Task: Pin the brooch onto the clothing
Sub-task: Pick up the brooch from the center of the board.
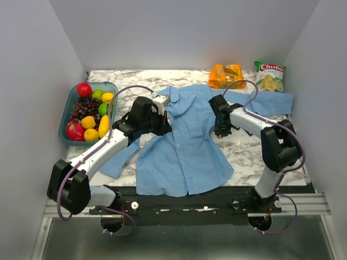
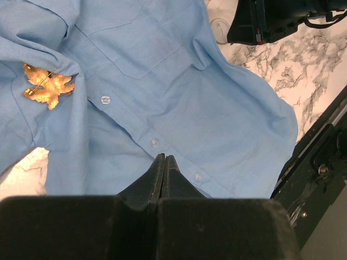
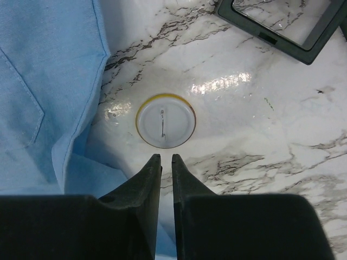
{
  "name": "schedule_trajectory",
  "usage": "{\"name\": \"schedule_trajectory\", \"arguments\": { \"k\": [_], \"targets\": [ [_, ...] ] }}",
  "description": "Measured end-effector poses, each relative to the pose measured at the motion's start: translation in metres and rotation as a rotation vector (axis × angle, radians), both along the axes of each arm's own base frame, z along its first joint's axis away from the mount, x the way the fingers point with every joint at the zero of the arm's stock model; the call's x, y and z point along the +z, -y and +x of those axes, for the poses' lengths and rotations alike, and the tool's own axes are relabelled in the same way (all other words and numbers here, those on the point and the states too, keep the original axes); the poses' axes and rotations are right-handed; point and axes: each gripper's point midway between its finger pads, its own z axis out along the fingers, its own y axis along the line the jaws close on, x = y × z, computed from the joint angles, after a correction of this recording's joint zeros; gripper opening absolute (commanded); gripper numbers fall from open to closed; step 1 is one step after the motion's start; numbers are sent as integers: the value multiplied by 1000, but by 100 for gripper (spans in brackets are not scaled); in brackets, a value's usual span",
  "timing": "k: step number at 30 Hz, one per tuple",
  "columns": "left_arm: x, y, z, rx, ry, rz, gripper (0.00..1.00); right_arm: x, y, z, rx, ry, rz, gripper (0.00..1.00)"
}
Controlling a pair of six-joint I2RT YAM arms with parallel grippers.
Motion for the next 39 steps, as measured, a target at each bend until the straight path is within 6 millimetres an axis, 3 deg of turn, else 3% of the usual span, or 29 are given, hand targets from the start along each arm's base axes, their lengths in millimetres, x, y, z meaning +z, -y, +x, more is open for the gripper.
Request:
{"name": "schedule_trajectory", "arguments": {
  "k": [28,34,37,39],
  "targets": [
    [-4,-4,4,15,-9,5,0,-15,3,16,-48,11,25,22],
    [-4,-5,5,17,-9,6,0,-15,2,14,-67,13,36,13],
    [-4,-5,5,17,-9,6,0,-15,1,12,-75,12,45,1],
    [-5,-6,4,18,-12,8,0,-15,1,12,-83,17,55,1]
  ]
}}
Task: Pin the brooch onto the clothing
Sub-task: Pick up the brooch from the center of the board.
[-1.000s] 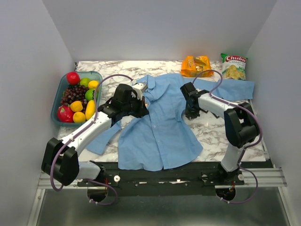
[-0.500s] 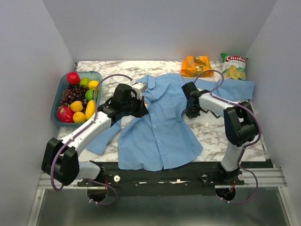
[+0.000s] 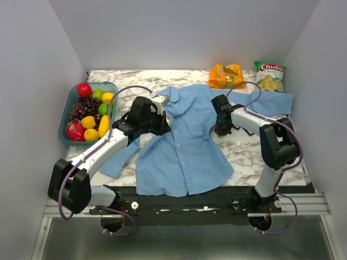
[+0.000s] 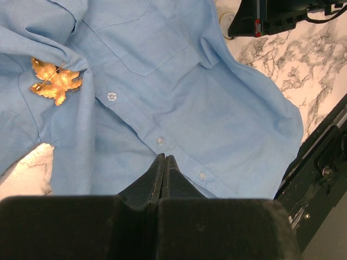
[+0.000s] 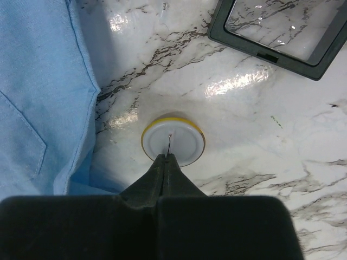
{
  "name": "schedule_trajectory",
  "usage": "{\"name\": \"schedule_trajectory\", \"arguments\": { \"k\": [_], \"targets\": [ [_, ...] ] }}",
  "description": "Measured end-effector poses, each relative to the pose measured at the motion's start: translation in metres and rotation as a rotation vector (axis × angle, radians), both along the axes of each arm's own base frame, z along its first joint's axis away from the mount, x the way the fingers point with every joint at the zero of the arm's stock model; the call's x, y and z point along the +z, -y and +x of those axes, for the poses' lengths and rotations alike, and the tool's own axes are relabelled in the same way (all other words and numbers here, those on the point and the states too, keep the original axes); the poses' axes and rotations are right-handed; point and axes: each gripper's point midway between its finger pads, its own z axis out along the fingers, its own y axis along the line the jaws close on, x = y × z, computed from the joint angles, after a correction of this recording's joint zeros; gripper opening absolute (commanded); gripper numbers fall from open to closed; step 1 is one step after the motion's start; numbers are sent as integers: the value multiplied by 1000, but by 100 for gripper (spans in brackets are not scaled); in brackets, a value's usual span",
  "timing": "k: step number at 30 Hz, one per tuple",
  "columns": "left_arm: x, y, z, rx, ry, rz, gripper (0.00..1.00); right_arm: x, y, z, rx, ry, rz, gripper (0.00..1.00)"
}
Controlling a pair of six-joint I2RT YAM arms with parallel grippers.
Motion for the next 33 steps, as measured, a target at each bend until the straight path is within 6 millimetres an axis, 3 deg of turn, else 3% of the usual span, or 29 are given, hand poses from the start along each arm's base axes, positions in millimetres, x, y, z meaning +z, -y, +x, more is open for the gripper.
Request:
{"name": "schedule_trajectory", "arguments": {
  "k": [10,17,22,24,25,28,29,33],
  "targets": [
    [2,-2,1,1,10,1,0,5,-4,-10,10,-1,53,1],
    [2,-3,1,3,11,0,0,40,-6,-11,19,72,95,1],
    [5,-2,0,-5,16,-9,0,48,-9,-15,38,80,93,1],
    [6,1,-2,-16,15,-27,14,51,-19,-20,71,78,92,1],
    [7,3,-3,-22,13,-37,27,53,-28,-23,95,83,99,1],
    [8,11,-8,-39,-9,-96,44,64,-58,-34,181,106,137,1],
    [7,13,-11,-41,-20,-120,54,69,-68,-38,207,118,154,1],
    [1,16,-21,-22,-54,-200,66,91,-107,-54,300,167,248,1]
  ]
}}
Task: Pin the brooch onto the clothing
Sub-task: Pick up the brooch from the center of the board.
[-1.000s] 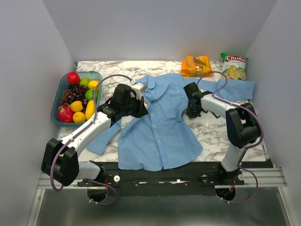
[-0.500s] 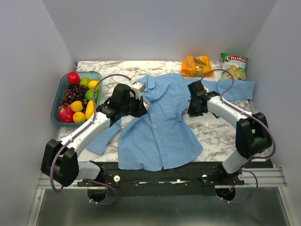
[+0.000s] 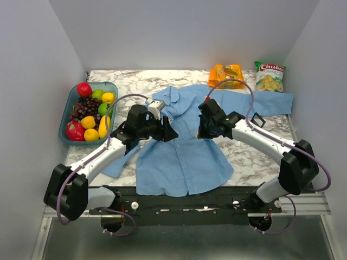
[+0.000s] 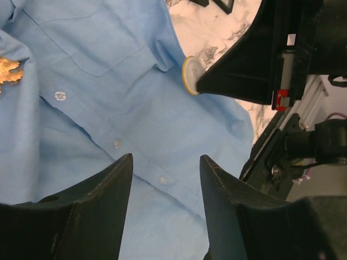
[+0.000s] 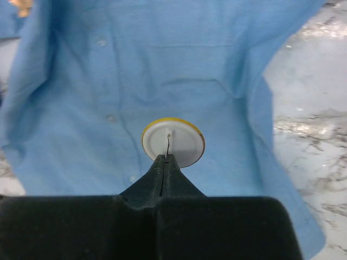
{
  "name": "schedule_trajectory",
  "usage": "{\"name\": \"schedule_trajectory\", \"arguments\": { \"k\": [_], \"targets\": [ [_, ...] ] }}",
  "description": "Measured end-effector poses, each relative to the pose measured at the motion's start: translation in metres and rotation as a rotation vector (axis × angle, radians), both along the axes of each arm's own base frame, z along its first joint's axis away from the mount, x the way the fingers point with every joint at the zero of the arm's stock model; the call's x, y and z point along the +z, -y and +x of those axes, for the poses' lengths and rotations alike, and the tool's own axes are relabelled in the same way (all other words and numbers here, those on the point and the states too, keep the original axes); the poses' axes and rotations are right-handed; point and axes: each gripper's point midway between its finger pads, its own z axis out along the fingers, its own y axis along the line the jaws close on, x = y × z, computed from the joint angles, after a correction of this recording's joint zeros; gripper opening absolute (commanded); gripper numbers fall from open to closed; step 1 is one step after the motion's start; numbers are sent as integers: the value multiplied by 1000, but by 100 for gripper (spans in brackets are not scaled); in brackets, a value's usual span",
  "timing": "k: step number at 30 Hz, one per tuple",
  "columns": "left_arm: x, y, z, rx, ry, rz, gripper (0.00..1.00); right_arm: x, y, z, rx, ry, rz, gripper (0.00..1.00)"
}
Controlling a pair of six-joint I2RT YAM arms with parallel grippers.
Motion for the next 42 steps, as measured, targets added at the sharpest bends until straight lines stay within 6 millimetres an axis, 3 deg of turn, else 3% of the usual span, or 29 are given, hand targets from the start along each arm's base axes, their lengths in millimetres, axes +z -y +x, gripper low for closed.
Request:
{"name": "schedule_trajectory", "arguments": {
  "k": [8,14,24,28,38,42],
  "targets": [
    [-2,4,-7,69,-49,-155,63,18,-41,-16,94,32,107,1],
    [6,16,-2,63,-72,-252,58,23,-54,-22,125,40,139,1],
    [-8,25,2,63,-144,-274,51,35,-69,-26,152,63,181,1],
    [-15,30,-1,51,-174,-270,37,36,-71,-27,159,65,184,1],
    [-15,37,-2,30,-182,-294,23,37,-72,-29,165,66,186,1],
    [-18,40,-1,22,-196,-304,1,38,-71,-30,166,65,184,1]
  ]
}}
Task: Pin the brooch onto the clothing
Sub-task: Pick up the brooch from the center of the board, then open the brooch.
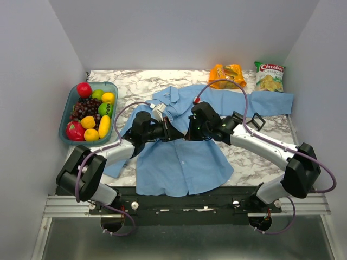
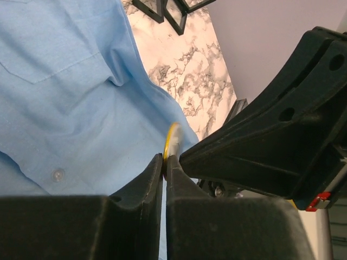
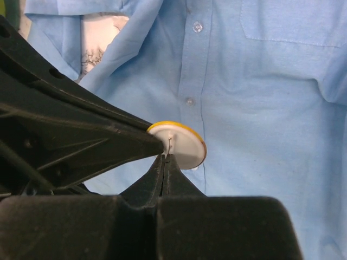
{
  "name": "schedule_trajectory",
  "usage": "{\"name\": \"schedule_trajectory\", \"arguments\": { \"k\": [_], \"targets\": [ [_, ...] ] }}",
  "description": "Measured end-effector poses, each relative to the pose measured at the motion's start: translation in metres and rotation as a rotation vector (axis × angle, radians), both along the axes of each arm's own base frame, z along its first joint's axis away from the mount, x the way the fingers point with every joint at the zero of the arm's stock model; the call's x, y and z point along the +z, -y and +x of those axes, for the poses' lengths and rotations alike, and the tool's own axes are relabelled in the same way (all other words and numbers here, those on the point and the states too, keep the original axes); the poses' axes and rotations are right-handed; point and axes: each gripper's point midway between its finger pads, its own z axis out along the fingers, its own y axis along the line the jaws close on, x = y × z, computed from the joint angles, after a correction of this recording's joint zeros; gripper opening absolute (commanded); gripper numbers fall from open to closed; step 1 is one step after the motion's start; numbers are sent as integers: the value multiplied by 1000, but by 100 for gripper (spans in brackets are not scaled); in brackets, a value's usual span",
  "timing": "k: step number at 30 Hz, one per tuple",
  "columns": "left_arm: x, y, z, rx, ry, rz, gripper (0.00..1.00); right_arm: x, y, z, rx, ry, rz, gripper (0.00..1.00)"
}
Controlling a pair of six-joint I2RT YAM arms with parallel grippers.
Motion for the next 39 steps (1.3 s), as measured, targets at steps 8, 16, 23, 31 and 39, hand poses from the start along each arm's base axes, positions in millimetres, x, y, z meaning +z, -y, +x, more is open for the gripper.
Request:
{"name": "schedule_trajectory", "arguments": {
  "k": [8,16,23,31,39],
  "targets": [
    [0,6,-4,-50,-32,-23,0,16,-4,-6,42,23,40,53],
    [40,5,4,-163,57,-14,0,81,13,-10,124,168,126,67],
    [58,0,-25,-390,158,-30,0,128,50,-7,179,303,194,65],
    [67,-5,-59,-561,174,-109,0,102,37,-37,416,218,201,57],
    [73,-7,-66,-601,191,-131,0,75,25,-63,541,96,263,53]
  ]
}}
